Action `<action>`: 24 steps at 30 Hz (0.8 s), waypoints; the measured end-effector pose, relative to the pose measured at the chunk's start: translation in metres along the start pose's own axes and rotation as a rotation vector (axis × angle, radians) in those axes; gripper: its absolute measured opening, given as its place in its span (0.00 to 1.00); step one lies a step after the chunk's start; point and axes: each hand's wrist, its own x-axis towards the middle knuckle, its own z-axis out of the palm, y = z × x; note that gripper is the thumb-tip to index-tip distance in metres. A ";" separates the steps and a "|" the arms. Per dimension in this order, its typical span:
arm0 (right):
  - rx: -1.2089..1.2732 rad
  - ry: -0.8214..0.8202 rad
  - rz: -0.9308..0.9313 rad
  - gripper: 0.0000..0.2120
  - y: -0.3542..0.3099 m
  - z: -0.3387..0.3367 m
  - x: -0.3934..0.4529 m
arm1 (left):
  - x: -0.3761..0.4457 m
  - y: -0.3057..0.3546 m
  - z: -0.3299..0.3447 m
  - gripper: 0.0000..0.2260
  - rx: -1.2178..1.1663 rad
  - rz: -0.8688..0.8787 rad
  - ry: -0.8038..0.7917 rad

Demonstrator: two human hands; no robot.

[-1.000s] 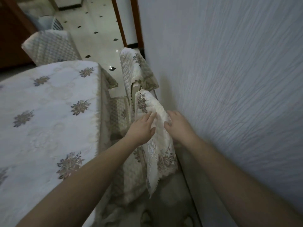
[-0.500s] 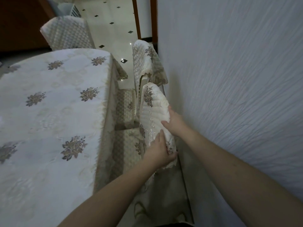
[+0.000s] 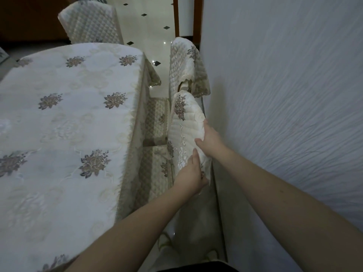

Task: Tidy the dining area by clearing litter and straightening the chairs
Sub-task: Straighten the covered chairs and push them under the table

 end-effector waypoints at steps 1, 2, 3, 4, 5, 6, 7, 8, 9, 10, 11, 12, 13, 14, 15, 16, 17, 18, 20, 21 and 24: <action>0.001 0.003 -0.007 0.41 0.001 0.001 0.000 | -0.001 0.000 0.000 0.44 0.002 -0.003 -0.003; -0.005 -0.005 -0.015 0.42 0.002 0.001 0.000 | -0.002 0.000 -0.001 0.45 0.001 -0.007 -0.003; -0.019 -0.022 -0.018 0.44 0.003 0.001 -0.001 | -0.002 0.001 -0.002 0.45 -0.002 -0.010 -0.003; -0.034 -0.035 -0.017 0.46 0.003 0.000 -0.002 | -0.003 0.002 -0.003 0.46 -0.008 -0.012 -0.005; -0.042 -0.040 -0.013 0.47 0.003 0.000 -0.003 | -0.004 0.002 -0.003 0.46 -0.013 -0.016 -0.009; -0.042 -0.035 -0.011 0.47 0.003 0.000 -0.004 | -0.005 0.003 -0.003 0.46 -0.014 -0.022 -0.012; -0.038 -0.031 -0.003 0.47 0.002 0.000 -0.006 | -0.006 0.004 -0.003 0.46 -0.008 -0.025 -0.013; -0.033 -0.033 0.007 0.47 0.001 0.001 -0.007 | -0.007 0.004 -0.003 0.45 0.000 -0.027 -0.016; -0.029 -0.040 0.016 0.47 0.000 0.002 -0.009 | -0.008 0.003 -0.003 0.45 0.007 -0.024 -0.017; -0.031 -0.049 0.018 0.47 0.001 0.003 -0.010 | -0.010 0.001 -0.003 0.45 0.016 -0.016 -0.020; -0.038 -0.062 0.017 0.47 0.002 0.003 -0.011 | -0.011 0.000 -0.002 0.44 0.032 -0.008 -0.023; -0.043 -0.071 0.014 0.47 0.002 0.002 -0.012 | -0.012 -0.001 -0.002 0.44 0.053 -0.001 -0.025; -0.044 -0.079 0.016 0.47 0.003 0.001 -0.013 | -0.013 -0.002 -0.002 0.44 0.070 0.003 -0.026; -0.041 -0.080 0.019 0.47 0.002 0.001 -0.013 | -0.014 -0.002 -0.002 0.44 0.076 0.006 -0.024; -0.033 -0.078 0.026 0.47 0.002 0.001 -0.014 | -0.015 -0.002 -0.002 0.44 0.075 0.012 -0.022; -0.023 -0.073 0.033 0.46 0.001 0.002 -0.015 | -0.015 -0.003 -0.003 0.44 0.069 0.023 -0.020; -0.015 -0.066 0.039 0.46 0.000 0.004 -0.016 | -0.015 -0.003 -0.003 0.45 0.059 0.032 -0.019; -0.013 -0.059 0.041 0.46 -0.001 0.005 -0.016 | -0.015 -0.003 -0.004 0.45 0.041 0.039 -0.019; -0.011 -0.052 0.047 0.45 -0.001 0.006 -0.016 | -0.016 -0.005 -0.006 0.45 0.004 0.044 -0.031; -0.010 -0.055 0.048 0.45 0.000 0.006 -0.015 | -0.016 -0.006 -0.007 0.44 -0.006 0.046 -0.038; -0.016 -0.063 0.049 0.45 0.001 0.000 -0.010 | -0.013 -0.005 -0.008 0.44 0.003 0.027 -0.058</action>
